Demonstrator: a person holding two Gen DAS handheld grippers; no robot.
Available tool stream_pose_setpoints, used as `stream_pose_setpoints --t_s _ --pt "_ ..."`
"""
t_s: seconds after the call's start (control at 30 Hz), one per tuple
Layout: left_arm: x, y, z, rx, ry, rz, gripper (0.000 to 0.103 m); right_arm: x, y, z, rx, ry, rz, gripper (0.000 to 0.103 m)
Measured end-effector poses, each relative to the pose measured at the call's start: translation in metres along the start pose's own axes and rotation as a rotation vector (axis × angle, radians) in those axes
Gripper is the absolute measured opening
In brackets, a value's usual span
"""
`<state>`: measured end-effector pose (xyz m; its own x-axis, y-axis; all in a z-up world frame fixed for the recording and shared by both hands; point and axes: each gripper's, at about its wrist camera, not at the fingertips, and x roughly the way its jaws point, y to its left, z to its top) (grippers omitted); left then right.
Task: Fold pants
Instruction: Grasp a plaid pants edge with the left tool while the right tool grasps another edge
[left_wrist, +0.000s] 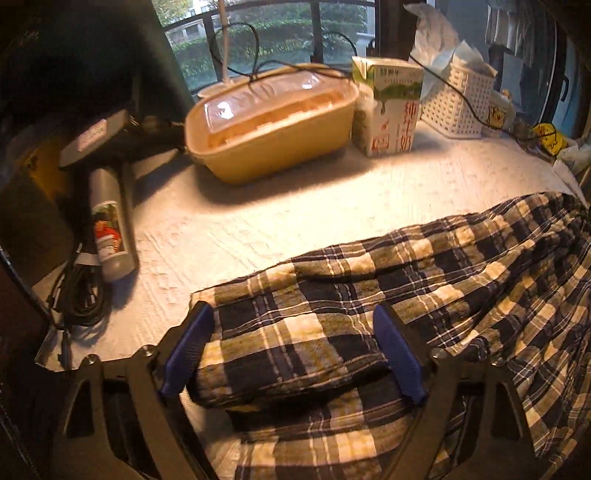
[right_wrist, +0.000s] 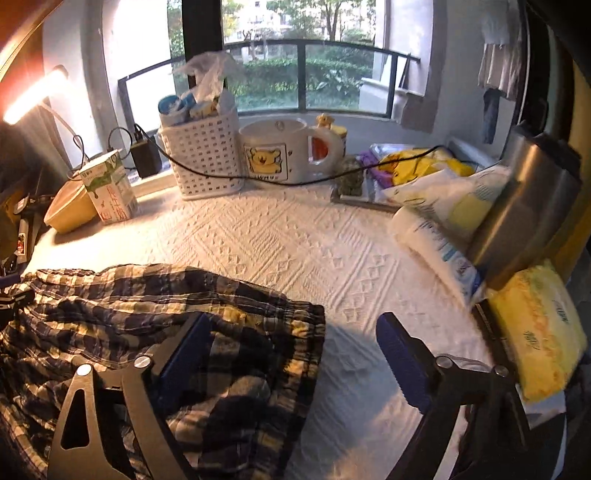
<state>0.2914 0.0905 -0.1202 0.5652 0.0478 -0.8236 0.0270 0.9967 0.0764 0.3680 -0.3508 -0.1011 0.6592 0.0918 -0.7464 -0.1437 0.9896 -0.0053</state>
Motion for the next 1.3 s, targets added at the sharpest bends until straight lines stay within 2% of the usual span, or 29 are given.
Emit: stream_pose_setpoints --t_s 0.1,0.2,0.27,0.3,0.33,0.37,0.4,0.43,0.6,0.87,1.0,1.1,1.2,1.27,1.3 --pt "0.01 -0.003 -0.001 0.001 0.026 -0.017 0.071 0.008 0.003 0.0 -0.023 0.017 -0.005 0.084" --pt "0.007 -0.007 -0.002 0.007 0.007 -0.044 0.057 0.018 0.005 -0.001 -0.037 0.043 0.009 0.08" --pt "0.006 -0.011 -0.001 0.019 0.001 -0.065 0.037 0.027 0.005 -0.002 -0.033 0.064 0.028 0.065" --pt "0.005 -0.013 -0.001 0.023 -0.003 -0.071 0.03 0.033 0.004 -0.004 -0.025 0.081 0.044 0.06" --pt "0.004 -0.016 -0.001 0.034 -0.011 -0.068 0.013 0.04 0.003 -0.007 -0.015 0.106 0.069 0.052" --pt "0.003 -0.018 -0.001 0.046 -0.014 -0.064 0.007 0.041 0.003 -0.008 -0.018 0.097 0.068 0.046" --pt "0.003 -0.019 0.0 0.049 -0.016 -0.065 0.006 0.041 0.005 -0.008 -0.026 0.091 0.07 0.041" --pt "0.002 -0.02 0.002 0.047 -0.023 -0.068 0.003 0.042 0.006 -0.007 -0.034 0.088 0.076 0.032" --pt "-0.009 -0.024 0.025 0.052 -0.092 -0.073 0.002 0.038 0.011 0.002 -0.079 0.044 0.078 0.027" --pt "-0.025 -0.014 0.077 0.04 -0.21 -0.069 0.002 0.026 0.009 0.05 -0.135 -0.074 0.023 0.026" --pt "-0.02 -0.017 0.097 0.039 -0.242 -0.067 0.002 0.026 -0.002 0.079 -0.119 -0.114 0.009 0.026" --pt "-0.007 -0.02 0.109 0.034 -0.229 -0.06 0.004 0.034 -0.003 0.096 -0.13 -0.119 -0.007 0.026" --pt "0.008 -0.017 0.109 0.007 -0.183 -0.065 0.011 0.055 0.002 0.103 -0.149 -0.097 -0.041 0.026" --pt "0.013 -0.015 0.102 -0.014 -0.151 -0.071 0.031 0.072 0.002 0.101 -0.148 -0.056 -0.048 0.026" --pt "0.013 -0.013 0.097 -0.023 -0.144 -0.079 0.037 0.081 0.001 0.098 -0.142 -0.031 -0.051 0.026"
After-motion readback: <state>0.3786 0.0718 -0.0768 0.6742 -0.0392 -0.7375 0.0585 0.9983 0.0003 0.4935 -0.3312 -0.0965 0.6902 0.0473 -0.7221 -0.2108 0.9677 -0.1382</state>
